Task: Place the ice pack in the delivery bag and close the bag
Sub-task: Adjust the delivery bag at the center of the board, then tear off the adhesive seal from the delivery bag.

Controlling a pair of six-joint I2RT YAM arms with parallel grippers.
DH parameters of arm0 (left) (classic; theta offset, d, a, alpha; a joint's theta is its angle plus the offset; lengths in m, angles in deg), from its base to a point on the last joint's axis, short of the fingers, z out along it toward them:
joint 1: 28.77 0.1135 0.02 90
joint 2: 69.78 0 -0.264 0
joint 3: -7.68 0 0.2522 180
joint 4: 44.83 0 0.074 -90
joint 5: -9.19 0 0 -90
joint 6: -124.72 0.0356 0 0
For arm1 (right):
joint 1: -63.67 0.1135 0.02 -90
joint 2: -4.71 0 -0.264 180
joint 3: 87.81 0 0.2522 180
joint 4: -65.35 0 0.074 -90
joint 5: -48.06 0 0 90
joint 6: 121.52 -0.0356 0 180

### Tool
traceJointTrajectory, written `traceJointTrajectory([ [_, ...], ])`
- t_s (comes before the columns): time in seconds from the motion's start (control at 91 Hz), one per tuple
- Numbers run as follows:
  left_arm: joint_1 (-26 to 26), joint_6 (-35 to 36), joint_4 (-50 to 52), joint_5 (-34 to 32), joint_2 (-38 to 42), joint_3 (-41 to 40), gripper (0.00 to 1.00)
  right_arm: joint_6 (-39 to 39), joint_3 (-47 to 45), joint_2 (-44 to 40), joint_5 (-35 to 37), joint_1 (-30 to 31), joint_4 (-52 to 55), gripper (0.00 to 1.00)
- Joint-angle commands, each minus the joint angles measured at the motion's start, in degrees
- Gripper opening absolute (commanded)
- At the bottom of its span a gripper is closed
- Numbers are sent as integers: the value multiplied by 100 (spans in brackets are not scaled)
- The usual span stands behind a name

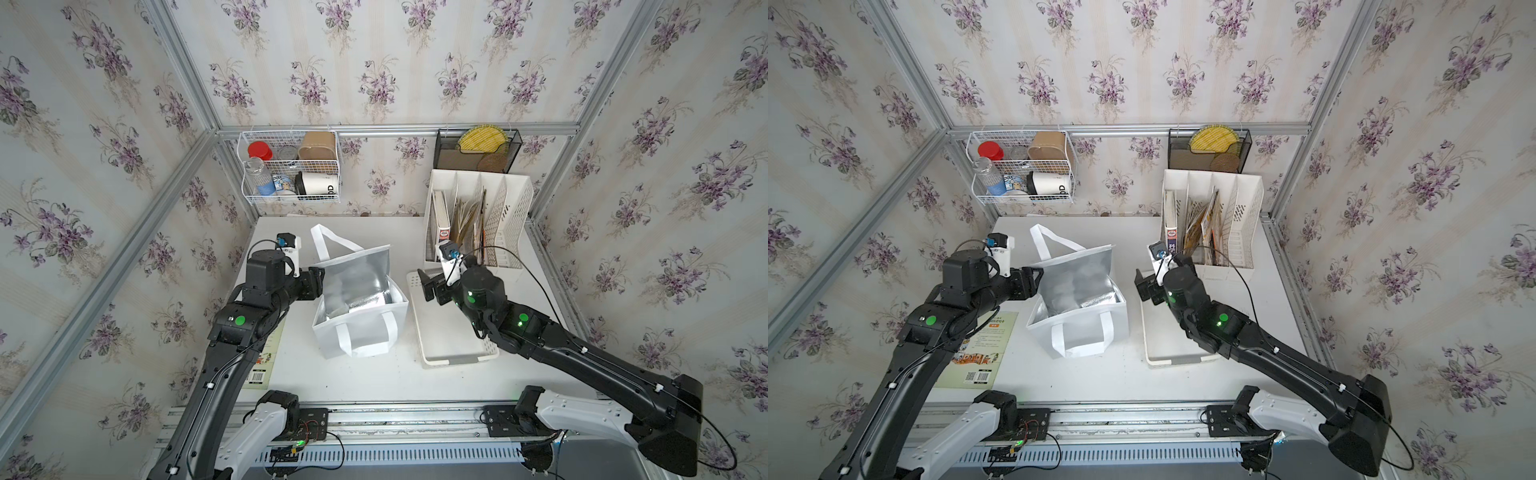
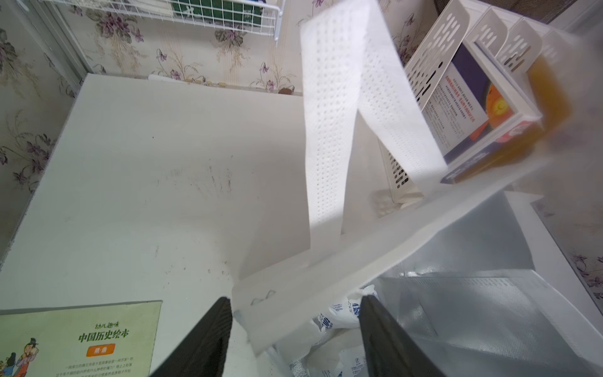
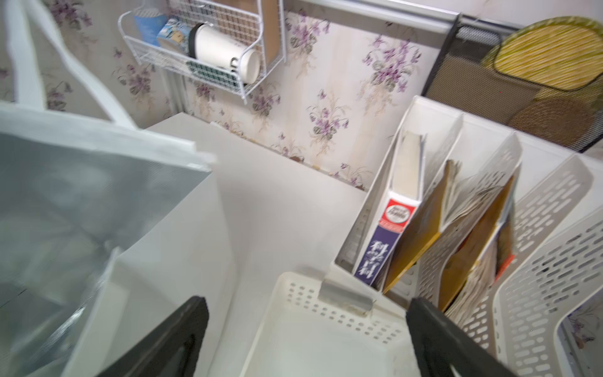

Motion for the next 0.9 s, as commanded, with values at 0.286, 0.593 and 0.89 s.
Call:
traceJointTrajectory([
  [0.286, 149, 17, 2, -608, 361, -317, 66, -331, 607, 1184, -5842, -1839, -1865, 65],
  [0.593, 157, 40, -79, -287, 542, -544, 66, -392, 1047, 2026, -6435, -1795, -1984, 53],
  [0.89, 157, 26, -84, -176, 504, -564, 66, -234, 1037, 2165, -6320, -1318, -1839, 52],
])
